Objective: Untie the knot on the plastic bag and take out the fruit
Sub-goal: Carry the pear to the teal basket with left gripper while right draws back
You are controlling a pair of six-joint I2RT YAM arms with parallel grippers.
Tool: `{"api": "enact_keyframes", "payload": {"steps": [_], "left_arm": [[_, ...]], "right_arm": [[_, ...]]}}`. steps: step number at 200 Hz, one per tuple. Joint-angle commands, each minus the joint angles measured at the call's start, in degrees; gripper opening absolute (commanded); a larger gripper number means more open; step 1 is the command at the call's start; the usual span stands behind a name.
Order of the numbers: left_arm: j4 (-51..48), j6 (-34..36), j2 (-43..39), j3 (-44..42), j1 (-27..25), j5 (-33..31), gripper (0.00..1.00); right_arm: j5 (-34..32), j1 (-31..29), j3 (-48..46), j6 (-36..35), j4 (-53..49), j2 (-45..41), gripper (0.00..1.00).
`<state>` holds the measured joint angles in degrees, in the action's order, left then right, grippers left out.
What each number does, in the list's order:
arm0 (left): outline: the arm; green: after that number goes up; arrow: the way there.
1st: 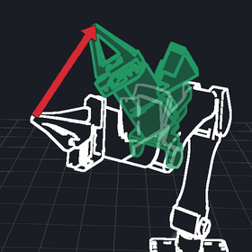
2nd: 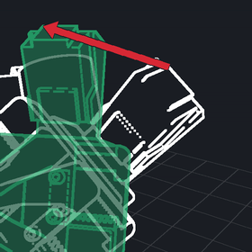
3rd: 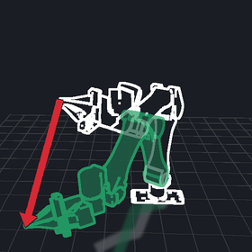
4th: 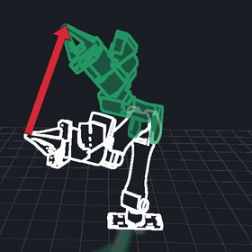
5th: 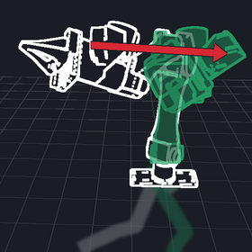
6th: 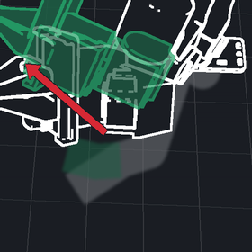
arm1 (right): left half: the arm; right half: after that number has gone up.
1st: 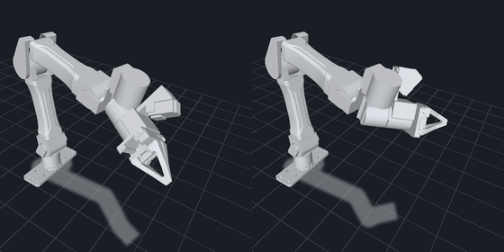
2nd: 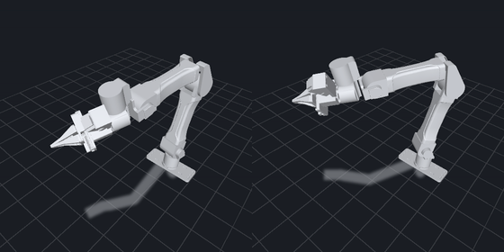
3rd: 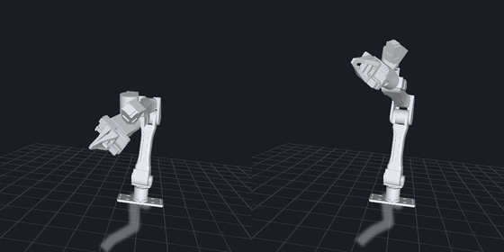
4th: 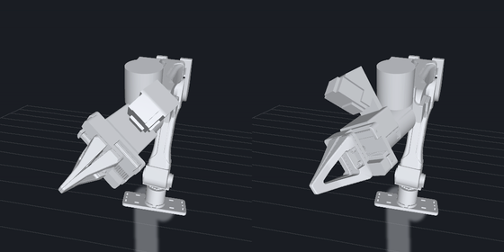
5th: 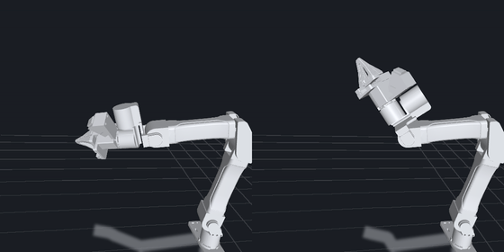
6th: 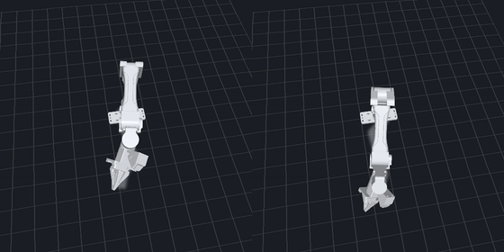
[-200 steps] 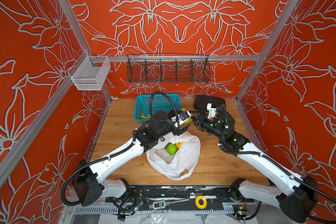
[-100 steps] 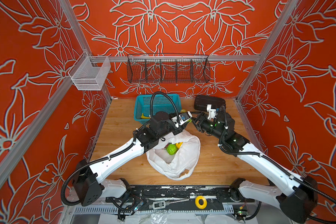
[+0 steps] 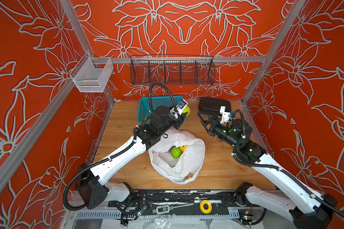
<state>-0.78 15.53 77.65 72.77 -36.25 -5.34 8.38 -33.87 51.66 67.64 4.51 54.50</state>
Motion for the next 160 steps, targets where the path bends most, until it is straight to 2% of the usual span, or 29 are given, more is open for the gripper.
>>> {"api": "enact_keyframes", "payload": {"steps": [1, 43, 93, 119, 160], "left_arm": [[-3.6, -6.7, 2.1, 2.6, 3.9, -5.1, 0.3], [-7.5, -8.7, 6.5, 4.8, 11.5, -7.4, 0.3], [-14.6, -8.6, 17.7, 12.4, 19.2, -7.3, 0.28], [-19.8, -8.5, 25.0, 19.1, 21.5, -6.8, 0.27], [-20.4, -6.7, 35.6, 26.1, 24.6, -6.1, 0.25]], "right_arm": [[-3.8, -0.1, -2.1, -2.8, -1.9, -1.5, 0.96], [-7.3, -0.1, -4.4, -7.9, -5.5, -4.0, 0.97], [-8.1, -0.1, -4.7, -11.4, -9.7, -4.2, 0.97], [-7.7, -0.1, -3.7, -12.2, -11.4, -3.1, 0.97], [-6.9, -0.1, -2.4, -12.0, -13.3, -0.9, 0.97]]}}
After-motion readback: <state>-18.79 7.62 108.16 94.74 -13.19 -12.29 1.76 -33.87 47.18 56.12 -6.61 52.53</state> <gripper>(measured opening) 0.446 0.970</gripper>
